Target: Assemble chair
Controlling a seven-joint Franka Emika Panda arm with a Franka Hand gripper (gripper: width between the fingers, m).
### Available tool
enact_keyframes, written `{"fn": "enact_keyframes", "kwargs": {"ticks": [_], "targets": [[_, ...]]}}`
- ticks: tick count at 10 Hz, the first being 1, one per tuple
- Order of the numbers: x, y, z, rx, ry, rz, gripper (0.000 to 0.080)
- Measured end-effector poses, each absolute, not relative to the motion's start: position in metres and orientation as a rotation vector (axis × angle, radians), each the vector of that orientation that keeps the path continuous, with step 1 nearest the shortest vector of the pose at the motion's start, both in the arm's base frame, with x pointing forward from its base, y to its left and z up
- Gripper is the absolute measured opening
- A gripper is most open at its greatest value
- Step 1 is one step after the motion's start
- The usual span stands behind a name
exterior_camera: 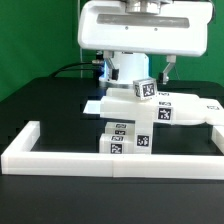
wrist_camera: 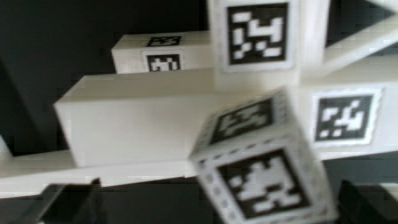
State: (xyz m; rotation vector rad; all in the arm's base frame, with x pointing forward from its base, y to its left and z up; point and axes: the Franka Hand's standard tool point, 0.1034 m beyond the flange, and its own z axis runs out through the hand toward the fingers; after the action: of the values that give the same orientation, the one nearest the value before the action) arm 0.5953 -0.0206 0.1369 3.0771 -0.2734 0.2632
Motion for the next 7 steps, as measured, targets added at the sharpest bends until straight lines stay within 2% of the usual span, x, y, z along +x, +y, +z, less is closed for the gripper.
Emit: {"fn": "enact_keyframes", "kwargs": {"ticks": [2, 7], "targets": [[0.596, -0.030, 0.138, 3.074, -0.285, 0.267, 0.0649], [0.596, -0.021, 0.137, 3.072, -0.379, 0.233, 0.0649]]}}
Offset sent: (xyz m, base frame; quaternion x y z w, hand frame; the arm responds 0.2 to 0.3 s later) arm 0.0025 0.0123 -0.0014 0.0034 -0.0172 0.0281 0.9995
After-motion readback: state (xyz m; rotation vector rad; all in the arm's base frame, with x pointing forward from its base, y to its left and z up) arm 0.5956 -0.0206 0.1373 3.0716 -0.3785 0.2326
